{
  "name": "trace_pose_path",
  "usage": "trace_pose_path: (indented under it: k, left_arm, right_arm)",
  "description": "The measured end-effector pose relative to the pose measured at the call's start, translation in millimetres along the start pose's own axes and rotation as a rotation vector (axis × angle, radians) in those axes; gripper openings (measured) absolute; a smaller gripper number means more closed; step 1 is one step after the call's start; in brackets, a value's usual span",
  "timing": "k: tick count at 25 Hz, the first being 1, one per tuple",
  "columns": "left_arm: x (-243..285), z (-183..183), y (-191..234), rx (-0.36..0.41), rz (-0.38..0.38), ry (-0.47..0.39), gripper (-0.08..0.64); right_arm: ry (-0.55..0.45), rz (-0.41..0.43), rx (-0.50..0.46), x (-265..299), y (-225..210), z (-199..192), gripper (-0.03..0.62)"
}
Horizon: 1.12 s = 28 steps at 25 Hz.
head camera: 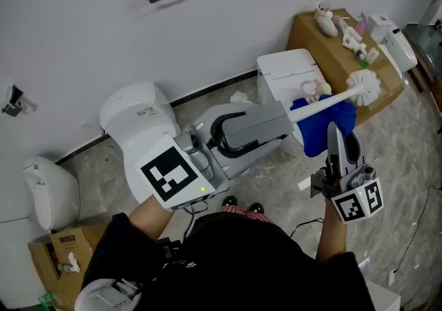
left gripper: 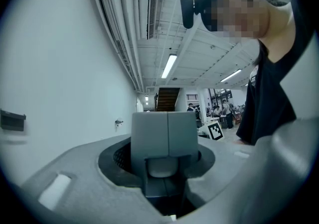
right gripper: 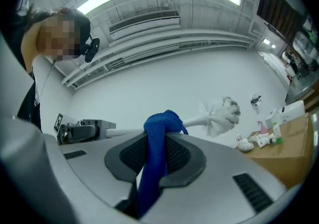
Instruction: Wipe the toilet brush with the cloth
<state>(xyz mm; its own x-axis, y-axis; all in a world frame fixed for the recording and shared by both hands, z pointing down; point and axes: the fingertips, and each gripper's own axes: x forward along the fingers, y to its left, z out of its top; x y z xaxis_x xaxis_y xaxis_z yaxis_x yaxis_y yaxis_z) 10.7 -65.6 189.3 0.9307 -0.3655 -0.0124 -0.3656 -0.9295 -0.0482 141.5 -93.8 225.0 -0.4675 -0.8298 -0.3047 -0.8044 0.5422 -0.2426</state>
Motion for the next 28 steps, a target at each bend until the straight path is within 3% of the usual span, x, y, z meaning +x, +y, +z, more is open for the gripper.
trace_pose_path:
  k: [9, 17, 22, 28]
  left_arm:
    - [-23, -19, 14, 0.042, 0.051, -0.008, 0.181]
    - [-36, -42, 22, 0.103, 0.098, 0.090, 0.181]
    - [-31, -49, 14, 0.095, 0.073, 0.069, 0.181]
    - [-29, -52, 4, 0.101, 0.061, 0.078, 0.181]
  right_arm:
    - [0.042, 0.104, -0.001, 4, 34, -14, 0.071]
    - [0.024, 0.242, 0.049, 15, 71, 1, 0.070]
    - [0.028, 0.317, 0.030, 29, 90, 5, 0.071]
    - [0.114, 0.302, -0.081, 34, 101, -12, 0.071]
